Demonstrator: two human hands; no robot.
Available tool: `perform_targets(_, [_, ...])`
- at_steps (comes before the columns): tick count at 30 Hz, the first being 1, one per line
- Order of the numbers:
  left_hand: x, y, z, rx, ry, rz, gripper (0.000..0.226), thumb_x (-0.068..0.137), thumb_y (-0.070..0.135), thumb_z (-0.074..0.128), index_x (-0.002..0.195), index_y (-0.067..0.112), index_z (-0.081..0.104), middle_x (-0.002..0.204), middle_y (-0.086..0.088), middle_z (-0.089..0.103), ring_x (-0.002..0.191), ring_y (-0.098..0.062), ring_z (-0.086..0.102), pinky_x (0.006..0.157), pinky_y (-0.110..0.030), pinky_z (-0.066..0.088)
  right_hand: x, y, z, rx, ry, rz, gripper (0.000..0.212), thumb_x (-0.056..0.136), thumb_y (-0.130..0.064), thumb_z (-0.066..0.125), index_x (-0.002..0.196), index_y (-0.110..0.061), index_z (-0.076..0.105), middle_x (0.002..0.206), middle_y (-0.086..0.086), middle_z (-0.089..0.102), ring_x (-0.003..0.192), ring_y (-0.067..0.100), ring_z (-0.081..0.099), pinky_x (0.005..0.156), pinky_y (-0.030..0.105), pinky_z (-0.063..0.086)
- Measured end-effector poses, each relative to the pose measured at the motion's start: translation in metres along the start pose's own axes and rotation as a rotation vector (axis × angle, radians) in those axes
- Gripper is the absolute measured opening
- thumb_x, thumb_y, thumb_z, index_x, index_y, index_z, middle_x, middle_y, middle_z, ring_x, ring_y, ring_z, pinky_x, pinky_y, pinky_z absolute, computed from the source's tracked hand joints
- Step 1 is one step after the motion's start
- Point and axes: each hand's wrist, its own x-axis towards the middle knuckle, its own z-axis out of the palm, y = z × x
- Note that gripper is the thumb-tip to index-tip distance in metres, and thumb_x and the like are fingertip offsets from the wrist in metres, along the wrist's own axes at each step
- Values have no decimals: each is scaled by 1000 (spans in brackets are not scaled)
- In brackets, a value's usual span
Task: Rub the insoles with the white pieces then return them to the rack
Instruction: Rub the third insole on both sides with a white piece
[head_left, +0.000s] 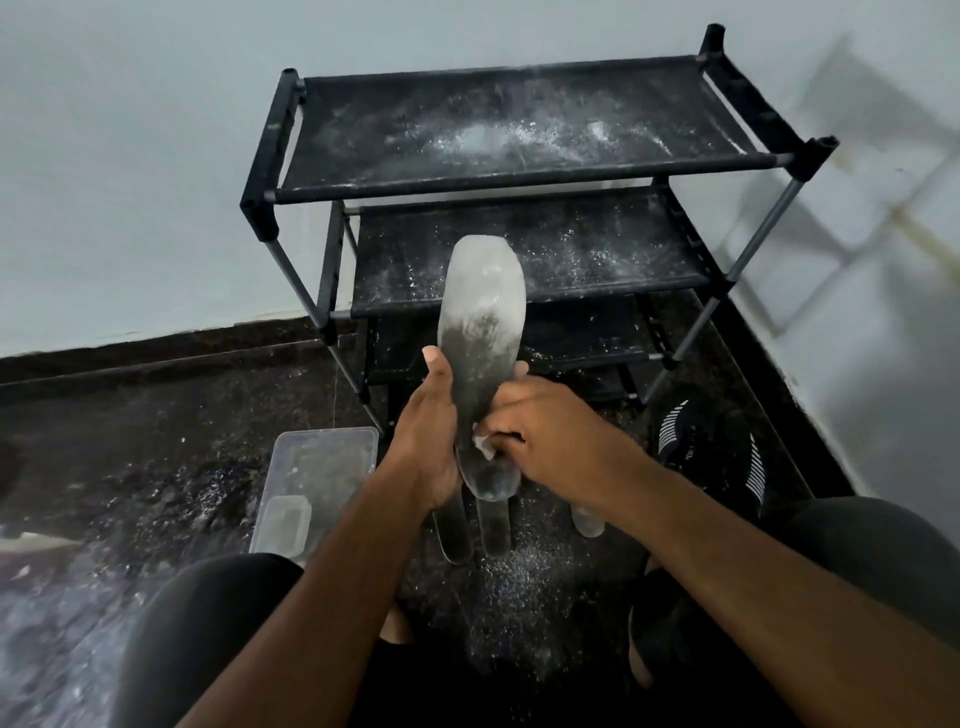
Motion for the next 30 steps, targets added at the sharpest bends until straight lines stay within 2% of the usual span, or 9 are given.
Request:
perform_targets(4, [-3,3,6,-74,-20,-3,75,102,64,35,134,3,63,134,-24,65,122,-34,64,107,-54,49,0,10,-3,-88,156,31,12,92,-10,61,95,-8,72,96,4,58,93,16,51,81,26,42])
perform_targets(9, [-6,-1,9,-214,-128,-49,61,105,48,44,141,1,57,141,-23,61,132,-34,58,117,-56,39,0,12,0,-102,275,79,10,91,-7,62,98,-7,70,95,1,53,91,14,49,79,31,49])
perform_targets(15, [-3,1,1,-165,-117,-74,76,106,61,24,142,1,56,144,-18,60,136,-31,56,114,-50,43,-5,-4,4,53,84,-79,15,86,3,62,91,-2,75,92,11,60,90,7,48,80,15,36])
perform_targets(18, [-3,0,2,-204,-100,-37,68,107,54,32,137,-1,58,140,-23,61,138,-38,53,116,-57,39,0,9,3,-55,222,-36,14,82,-2,69,90,-10,77,85,-1,60,86,8,46,76,28,49])
perform_targets(20, [-2,-1,3,-197,-100,-23,65,107,51,34,136,-3,58,138,-25,62,134,-38,56,111,-54,46,0,9,2,-99,264,3,13,83,-4,69,90,-13,77,84,-4,59,86,14,47,73,34,50])
perform_targets(24, [-1,-3,0,-103,-108,-37,72,101,58,36,141,1,57,144,-24,58,136,-33,54,117,-55,38,-3,-5,3,-13,112,-63,13,89,-13,66,83,-16,77,85,-10,60,92,11,44,80,32,46])
perform_targets(26, [-3,-2,1,-111,-106,-53,72,97,59,40,137,3,60,139,-25,61,119,-36,63,101,-55,50,-3,0,-6,-40,39,-39,10,87,-19,69,84,-21,78,84,-15,62,92,7,44,84,33,44])
perform_targets(28, [-4,-1,2,-158,-106,-44,68,99,55,39,132,0,62,132,-24,65,100,-31,72,81,-46,59,-2,7,-12,-136,26,-18,9,87,-23,69,88,-26,77,85,-16,63,94,6,43,87,33,41])
perform_targets(30, [-4,-2,4,-181,-128,-47,64,104,52,35,131,-1,62,132,-22,66,103,-28,73,86,-42,62,-3,7,-12,-111,119,5,9,88,-25,68,89,-26,77,85,-15,64,92,7,42,84,30,39])
